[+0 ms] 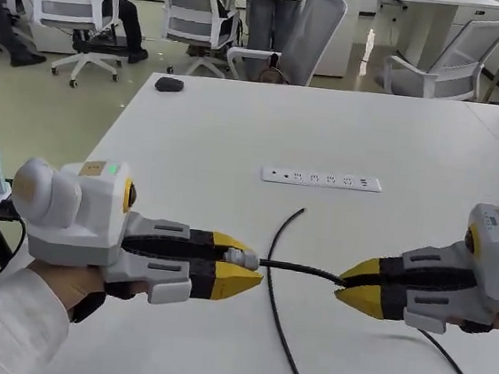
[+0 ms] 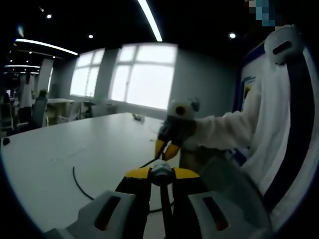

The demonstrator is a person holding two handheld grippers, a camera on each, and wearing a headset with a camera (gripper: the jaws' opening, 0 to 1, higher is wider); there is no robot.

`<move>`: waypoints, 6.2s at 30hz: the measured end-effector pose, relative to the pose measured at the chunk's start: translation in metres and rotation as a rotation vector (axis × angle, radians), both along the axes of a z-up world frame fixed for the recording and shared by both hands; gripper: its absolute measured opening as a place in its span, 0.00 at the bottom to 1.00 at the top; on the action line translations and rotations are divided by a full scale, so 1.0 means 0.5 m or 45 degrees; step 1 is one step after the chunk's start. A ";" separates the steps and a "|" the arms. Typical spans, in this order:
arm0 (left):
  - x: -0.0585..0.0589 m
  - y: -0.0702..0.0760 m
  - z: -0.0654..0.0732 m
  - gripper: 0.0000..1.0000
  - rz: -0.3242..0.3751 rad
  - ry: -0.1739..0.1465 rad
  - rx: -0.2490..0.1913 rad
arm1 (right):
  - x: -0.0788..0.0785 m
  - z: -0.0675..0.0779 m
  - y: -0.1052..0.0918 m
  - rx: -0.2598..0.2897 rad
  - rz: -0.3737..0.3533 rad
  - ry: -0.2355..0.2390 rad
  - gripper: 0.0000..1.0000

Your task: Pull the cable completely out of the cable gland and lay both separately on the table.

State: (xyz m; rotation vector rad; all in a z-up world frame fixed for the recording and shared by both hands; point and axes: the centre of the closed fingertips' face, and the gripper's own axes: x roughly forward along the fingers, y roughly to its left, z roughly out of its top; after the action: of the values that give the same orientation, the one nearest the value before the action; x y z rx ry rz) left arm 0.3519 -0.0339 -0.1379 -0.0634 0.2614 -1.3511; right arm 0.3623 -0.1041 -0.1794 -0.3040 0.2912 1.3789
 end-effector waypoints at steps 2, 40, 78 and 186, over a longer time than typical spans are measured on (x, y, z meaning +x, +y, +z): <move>0.000 0.001 0.001 0.16 0.004 -0.001 -0.005 | -0.001 -0.002 0.002 0.000 0.001 0.004 0.06; -0.006 -0.024 0.016 0.16 -0.027 0.035 -0.098 | 0.002 0.041 0.064 0.066 0.034 -0.041 0.28; 0.010 0.034 -0.008 0.17 0.096 0.073 -0.121 | 0.016 -0.028 0.082 0.046 0.056 0.043 0.06; 0.049 0.120 -0.102 0.17 0.288 0.220 -0.148 | 0.112 -0.448 0.116 -0.555 0.011 0.172 0.06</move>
State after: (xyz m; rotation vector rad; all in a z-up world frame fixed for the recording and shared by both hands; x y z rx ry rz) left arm 0.3763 0.0260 -0.1889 -0.2992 0.3113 -1.1358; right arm 0.4183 -0.0464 -0.4033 -0.5729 0.7071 1.3389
